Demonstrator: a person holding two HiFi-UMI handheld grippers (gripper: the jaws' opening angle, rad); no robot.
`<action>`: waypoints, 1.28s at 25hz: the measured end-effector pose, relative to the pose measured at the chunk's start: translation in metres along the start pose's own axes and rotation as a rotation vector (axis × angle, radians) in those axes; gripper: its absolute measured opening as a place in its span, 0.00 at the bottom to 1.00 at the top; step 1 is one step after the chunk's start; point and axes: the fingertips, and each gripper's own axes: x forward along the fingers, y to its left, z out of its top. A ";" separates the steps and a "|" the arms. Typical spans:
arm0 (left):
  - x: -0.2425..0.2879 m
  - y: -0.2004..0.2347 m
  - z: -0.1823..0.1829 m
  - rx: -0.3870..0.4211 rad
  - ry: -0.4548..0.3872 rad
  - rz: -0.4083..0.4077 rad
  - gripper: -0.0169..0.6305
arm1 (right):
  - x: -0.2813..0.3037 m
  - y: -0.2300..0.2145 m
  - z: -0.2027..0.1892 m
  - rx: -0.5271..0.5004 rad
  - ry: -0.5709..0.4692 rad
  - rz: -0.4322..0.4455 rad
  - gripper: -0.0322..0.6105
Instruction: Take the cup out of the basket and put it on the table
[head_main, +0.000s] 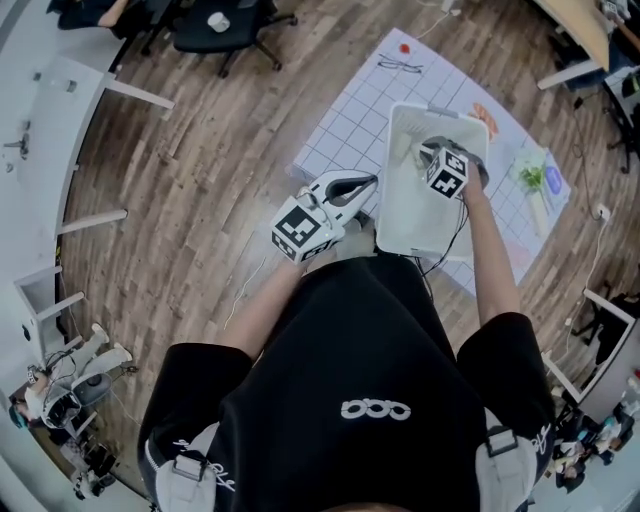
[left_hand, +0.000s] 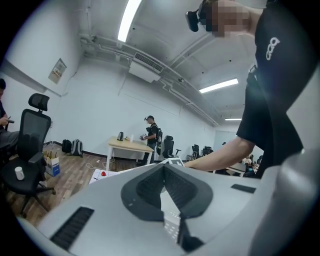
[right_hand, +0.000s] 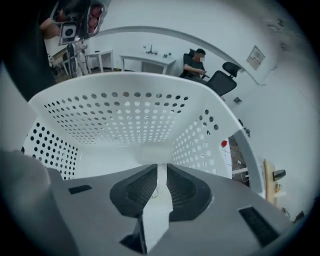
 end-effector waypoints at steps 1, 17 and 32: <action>0.003 0.003 -0.001 -0.004 0.003 -0.007 0.04 | 0.009 -0.001 -0.003 -0.018 0.017 0.020 0.13; 0.018 0.023 -0.019 -0.063 0.045 -0.029 0.04 | 0.060 0.006 -0.039 -0.024 0.205 0.302 0.31; 0.025 0.027 -0.015 -0.058 0.046 -0.046 0.04 | 0.021 0.056 -0.043 0.056 0.225 0.550 0.10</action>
